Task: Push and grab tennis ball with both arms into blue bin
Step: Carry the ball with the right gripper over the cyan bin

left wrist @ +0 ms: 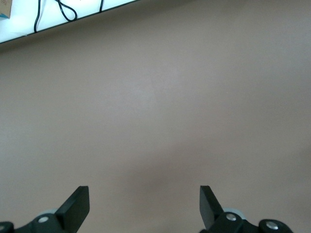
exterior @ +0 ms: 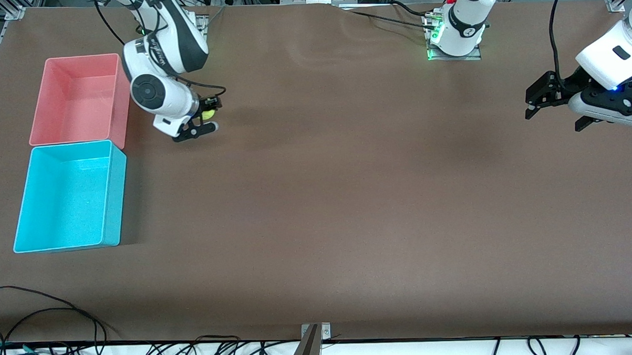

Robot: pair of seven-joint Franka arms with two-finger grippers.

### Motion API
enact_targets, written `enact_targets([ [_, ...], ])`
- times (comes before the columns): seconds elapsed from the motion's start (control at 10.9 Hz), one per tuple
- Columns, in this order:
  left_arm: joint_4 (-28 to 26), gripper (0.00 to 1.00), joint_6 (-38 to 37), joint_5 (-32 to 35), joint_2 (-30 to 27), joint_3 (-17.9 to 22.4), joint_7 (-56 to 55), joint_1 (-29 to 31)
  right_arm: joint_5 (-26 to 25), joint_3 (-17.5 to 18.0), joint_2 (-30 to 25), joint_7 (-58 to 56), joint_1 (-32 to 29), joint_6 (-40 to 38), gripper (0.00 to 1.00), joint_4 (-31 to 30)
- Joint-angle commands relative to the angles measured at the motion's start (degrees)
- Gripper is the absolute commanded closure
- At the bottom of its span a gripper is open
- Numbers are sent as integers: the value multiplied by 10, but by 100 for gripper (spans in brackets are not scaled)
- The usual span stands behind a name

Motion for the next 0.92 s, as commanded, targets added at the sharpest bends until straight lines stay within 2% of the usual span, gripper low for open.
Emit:
enact_targets([
  [0.0, 20, 0, -14, -14, 7, 2, -5, -1, -42, -8, 51, -15, -51, -131, 77, 153],
  [0.27, 19, 0, -14, -14, 8, 2, -6, -1, -108, -23, 86, -45, -95, -139, 77, 256],
  [0.37, 19, 0, -14, -14, 8, 1, -7, -3, -107, -26, 87, -71, -117, -136, 77, 268],
  [0.64, 19, 0, -14, -15, 8, 0, -15, -5, -110, -51, 145, -186, -190, -139, 77, 334],
  [0.82, 16, 0, -14, -14, 9, -7, -18, -5, -107, -58, 166, -251, -237, -140, 76, 338],
])
